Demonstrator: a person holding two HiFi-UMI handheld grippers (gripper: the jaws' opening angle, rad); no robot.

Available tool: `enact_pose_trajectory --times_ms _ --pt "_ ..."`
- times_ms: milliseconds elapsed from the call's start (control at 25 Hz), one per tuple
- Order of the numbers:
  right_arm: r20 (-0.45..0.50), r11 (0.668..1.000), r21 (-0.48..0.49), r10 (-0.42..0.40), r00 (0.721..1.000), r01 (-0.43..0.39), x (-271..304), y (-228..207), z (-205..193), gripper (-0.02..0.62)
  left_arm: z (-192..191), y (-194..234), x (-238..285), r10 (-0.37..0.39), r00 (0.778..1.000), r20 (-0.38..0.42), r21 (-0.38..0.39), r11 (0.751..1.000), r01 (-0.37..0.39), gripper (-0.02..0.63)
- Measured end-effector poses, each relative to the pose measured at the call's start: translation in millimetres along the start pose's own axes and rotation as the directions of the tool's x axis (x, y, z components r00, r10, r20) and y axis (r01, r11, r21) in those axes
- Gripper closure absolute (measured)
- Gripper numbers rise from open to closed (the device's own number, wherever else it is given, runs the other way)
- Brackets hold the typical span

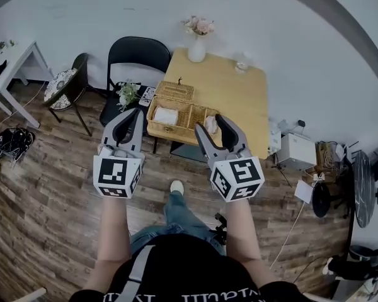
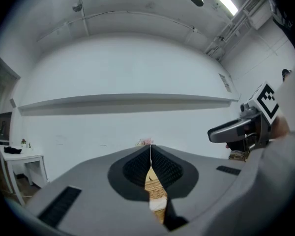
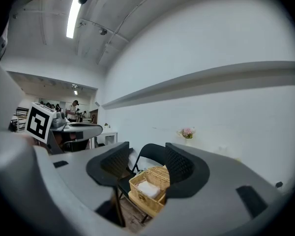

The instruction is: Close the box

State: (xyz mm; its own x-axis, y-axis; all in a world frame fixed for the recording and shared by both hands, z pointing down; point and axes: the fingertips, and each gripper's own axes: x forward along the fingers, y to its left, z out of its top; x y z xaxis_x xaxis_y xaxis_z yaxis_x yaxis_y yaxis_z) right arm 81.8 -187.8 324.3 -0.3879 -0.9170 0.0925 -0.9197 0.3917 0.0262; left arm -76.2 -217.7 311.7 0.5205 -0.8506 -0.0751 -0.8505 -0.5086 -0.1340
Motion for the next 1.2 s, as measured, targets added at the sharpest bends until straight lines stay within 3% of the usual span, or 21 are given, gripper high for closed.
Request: enact_pose_trajectory --times_ms 200,680,920,1200 --pt "-0.059 0.999 -0.019 0.029 0.998 -0.03 61.1 -49.3 -11.4 0.362 -8.6 16.6 73.1 0.001 0.999 -0.036 0.008 1.0 -0.001 0.593" --pt "-0.214 0.99 0.083 0.126 0.969 -0.111 211.1 -152.6 -62.8 0.362 -53.3 68.3 219.3 0.068 0.991 -0.114 0.005 0.998 -0.068 0.592" --pt "-0.319 0.985 0.12 0.158 0.935 -0.125 270.2 -192.3 -108.0 0.362 -82.7 82.7 266.6 0.084 0.982 -0.172 0.005 0.996 -0.084 0.594" --pt "-0.449 0.967 0.208 0.229 0.864 -0.148 316.5 -211.9 -173.8 0.373 -114.2 94.8 293.0 0.104 0.968 -0.229 -0.003 0.994 -0.107 0.593"
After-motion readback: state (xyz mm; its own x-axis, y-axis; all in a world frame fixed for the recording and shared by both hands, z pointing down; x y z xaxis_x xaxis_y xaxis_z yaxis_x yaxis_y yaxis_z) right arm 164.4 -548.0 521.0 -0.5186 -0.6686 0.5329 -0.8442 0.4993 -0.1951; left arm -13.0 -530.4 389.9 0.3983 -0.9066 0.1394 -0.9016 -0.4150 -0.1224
